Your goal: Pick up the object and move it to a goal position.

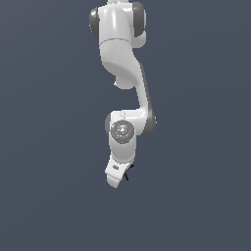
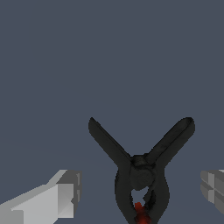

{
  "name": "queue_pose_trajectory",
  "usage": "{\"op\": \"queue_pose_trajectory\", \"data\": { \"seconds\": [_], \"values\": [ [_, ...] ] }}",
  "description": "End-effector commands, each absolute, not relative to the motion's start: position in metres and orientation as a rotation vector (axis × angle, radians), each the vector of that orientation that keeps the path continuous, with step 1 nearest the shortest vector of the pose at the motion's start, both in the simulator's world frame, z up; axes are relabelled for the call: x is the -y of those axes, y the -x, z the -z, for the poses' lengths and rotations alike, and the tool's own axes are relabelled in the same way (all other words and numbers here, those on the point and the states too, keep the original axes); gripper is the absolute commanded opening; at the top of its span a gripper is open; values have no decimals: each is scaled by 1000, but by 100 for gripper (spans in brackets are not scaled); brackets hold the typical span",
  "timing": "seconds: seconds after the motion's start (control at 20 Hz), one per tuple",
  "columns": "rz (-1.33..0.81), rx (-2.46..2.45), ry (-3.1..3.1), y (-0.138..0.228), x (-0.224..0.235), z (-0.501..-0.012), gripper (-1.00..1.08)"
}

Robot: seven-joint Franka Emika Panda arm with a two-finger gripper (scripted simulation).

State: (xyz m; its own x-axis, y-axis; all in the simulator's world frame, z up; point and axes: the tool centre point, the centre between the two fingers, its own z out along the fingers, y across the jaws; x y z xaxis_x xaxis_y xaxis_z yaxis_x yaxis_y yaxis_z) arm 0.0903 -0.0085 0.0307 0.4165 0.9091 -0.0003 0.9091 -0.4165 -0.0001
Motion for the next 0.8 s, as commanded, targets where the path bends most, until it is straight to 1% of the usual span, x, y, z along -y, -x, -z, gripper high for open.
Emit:
{"op": "queue_pose_trajectory", "data": {
  "seconds": [0.0, 0.3, 0.35, 0.75],
  "values": [
    [0, -1698, -2643, -90, 8, -19, 100],
    [0, -1698, -2643, -91, 9, -14, 100],
    [0, -1698, -2643, -91, 9, -14, -100],
    [0, -1698, -2643, -91, 9, -14, -100]
  ]
}}
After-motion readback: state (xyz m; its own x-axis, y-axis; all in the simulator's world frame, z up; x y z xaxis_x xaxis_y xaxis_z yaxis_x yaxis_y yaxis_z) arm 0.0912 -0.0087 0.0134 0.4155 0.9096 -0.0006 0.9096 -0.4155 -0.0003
